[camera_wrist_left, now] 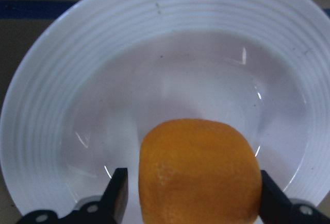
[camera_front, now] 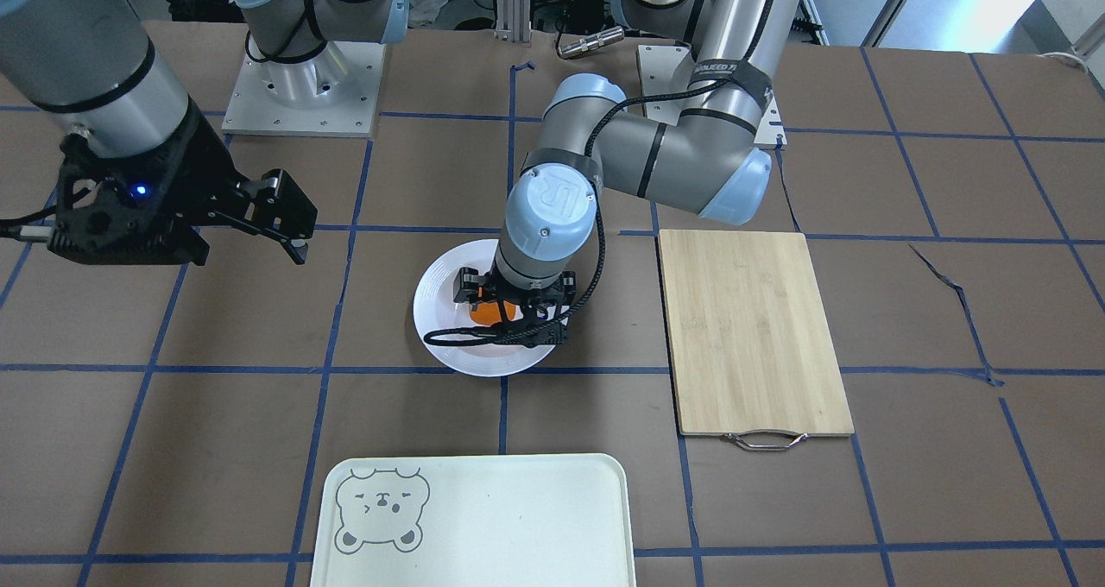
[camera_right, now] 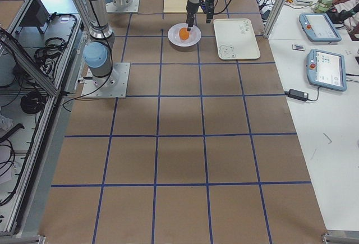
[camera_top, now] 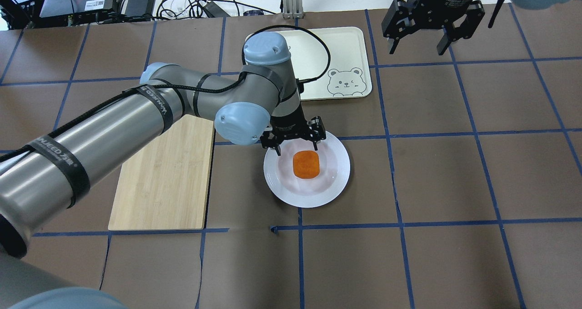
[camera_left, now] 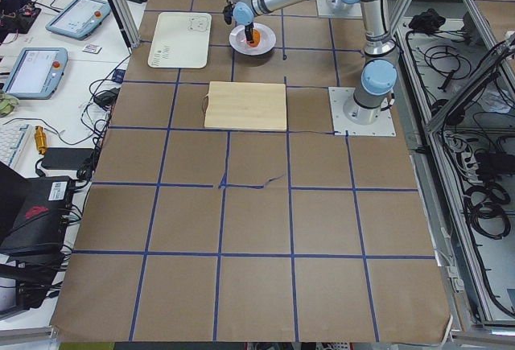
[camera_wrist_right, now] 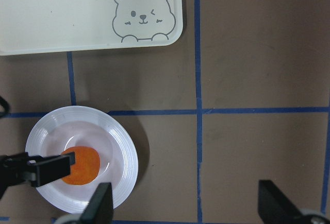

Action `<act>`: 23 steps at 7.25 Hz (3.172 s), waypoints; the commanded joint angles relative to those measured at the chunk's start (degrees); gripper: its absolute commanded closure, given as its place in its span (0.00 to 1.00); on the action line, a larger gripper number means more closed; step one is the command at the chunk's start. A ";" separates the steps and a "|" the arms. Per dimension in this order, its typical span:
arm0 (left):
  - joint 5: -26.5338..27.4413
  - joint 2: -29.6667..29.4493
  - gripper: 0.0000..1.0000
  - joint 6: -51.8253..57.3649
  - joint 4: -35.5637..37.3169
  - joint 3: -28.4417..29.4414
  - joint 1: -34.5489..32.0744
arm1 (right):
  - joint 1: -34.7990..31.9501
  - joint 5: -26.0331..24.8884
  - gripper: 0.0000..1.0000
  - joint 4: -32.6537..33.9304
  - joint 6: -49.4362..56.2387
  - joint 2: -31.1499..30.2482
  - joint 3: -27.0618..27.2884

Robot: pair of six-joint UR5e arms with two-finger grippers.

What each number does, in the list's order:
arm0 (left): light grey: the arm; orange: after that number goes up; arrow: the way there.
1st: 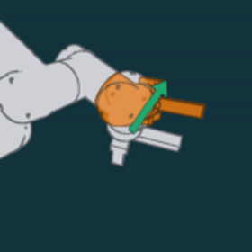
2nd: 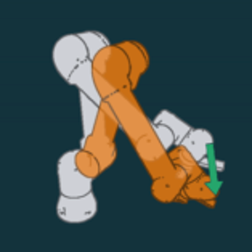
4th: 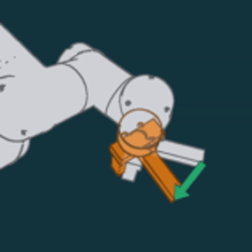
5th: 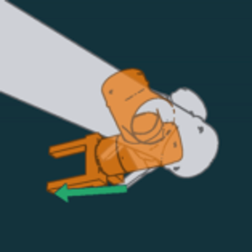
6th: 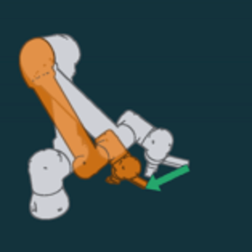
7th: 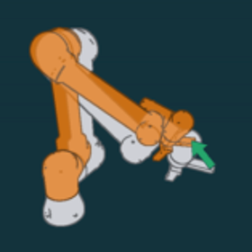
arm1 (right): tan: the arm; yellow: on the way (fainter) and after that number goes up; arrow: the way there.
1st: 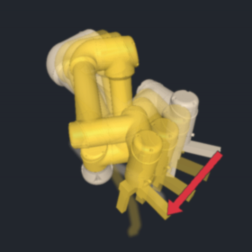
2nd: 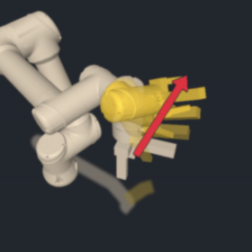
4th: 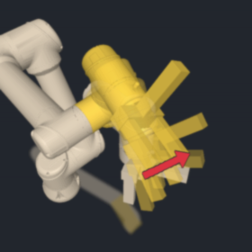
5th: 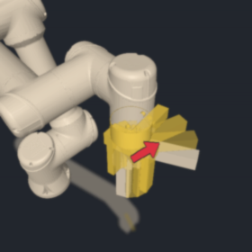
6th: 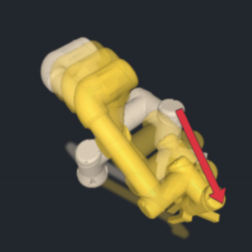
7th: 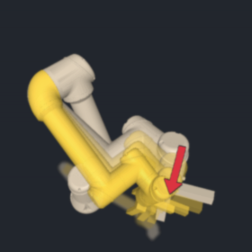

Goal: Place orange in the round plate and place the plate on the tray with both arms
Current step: 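Release the orange with the left gripper while the right gripper approaches the plate, then grasp the rim of the white plate with the right gripper, then lift the plate with the right gripper and carry it onto the bear tray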

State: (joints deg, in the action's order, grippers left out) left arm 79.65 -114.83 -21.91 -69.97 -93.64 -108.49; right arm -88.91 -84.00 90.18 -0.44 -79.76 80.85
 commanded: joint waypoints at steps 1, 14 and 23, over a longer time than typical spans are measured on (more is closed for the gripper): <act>1.47 4.07 0.00 2.03 -8.64 5.89 5.46 | 1.97 8.28 0.02 4.71 0.26 1.01 8.05; 12.82 23.07 0.00 18.13 -18.27 7.42 14.88 | -0.29 28.37 0.25 68.47 -13.09 8.47 51.69; 12.73 24.04 0.00 17.96 -18.27 6.71 15.15 | -0.65 27.67 0.98 57.62 -22.23 10.31 31.28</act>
State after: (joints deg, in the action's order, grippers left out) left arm 92.37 -90.79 -3.95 -88.24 -86.92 -93.34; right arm -89.82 -55.70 153.91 -21.93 -70.31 119.70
